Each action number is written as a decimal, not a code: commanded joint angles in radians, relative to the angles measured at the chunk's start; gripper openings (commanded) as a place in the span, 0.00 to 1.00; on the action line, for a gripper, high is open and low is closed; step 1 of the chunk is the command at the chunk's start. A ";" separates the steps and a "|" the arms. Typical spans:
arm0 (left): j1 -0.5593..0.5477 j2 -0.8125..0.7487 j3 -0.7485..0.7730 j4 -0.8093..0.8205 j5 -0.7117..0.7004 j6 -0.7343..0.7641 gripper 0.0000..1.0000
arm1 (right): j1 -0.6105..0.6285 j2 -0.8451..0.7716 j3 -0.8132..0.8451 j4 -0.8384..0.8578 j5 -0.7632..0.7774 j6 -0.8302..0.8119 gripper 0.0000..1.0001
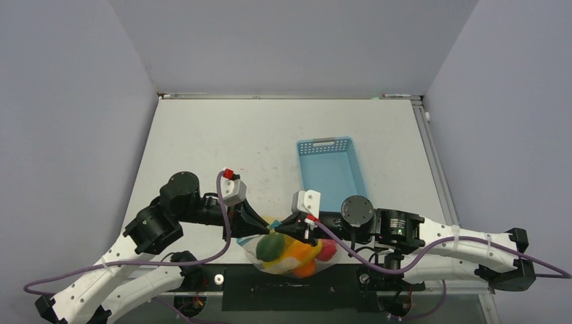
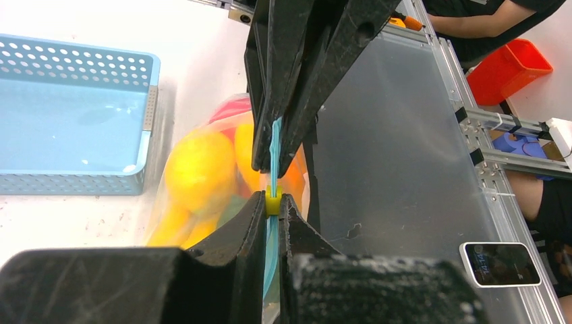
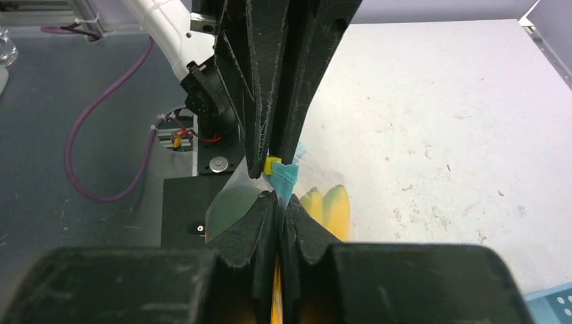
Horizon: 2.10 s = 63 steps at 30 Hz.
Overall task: Place the food in the zip-top bag and seal the zipper
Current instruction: Zip the zipper food storage bag at the center of the board.
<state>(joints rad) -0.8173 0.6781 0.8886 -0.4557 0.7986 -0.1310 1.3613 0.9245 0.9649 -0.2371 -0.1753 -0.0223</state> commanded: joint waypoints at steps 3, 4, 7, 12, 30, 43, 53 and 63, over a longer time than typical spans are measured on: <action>-0.002 0.006 -0.005 -0.054 0.011 0.019 0.00 | -0.007 -0.094 -0.010 0.270 0.121 0.022 0.05; -0.003 0.006 -0.006 -0.056 0.010 0.018 0.00 | -0.006 -0.102 -0.013 0.280 0.134 0.022 0.05; -0.002 -0.002 -0.010 -0.060 0.004 0.019 0.00 | -0.006 -0.133 -0.015 0.295 0.188 0.012 0.05; -0.004 -0.016 -0.021 -0.066 -0.010 0.015 0.00 | -0.007 -0.185 0.013 0.266 0.275 -0.012 0.05; -0.004 -0.061 -0.044 -0.086 -0.102 -0.013 0.00 | -0.006 -0.344 0.022 0.159 0.436 -0.032 0.05; -0.004 -0.028 -0.020 -0.070 -0.081 -0.029 0.00 | -0.007 -0.334 0.051 0.065 0.387 -0.022 0.05; -0.004 0.010 0.003 -0.090 -0.074 -0.024 0.00 | -0.006 -0.244 0.104 -0.056 0.331 -0.033 0.37; -0.004 0.068 0.070 -0.137 -0.059 -0.008 0.00 | -0.005 -0.090 0.208 -0.216 0.145 -0.086 0.60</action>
<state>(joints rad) -0.8173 0.7349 0.8780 -0.6167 0.7101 -0.1524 1.3609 0.7902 1.1114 -0.3870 0.0700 -0.0711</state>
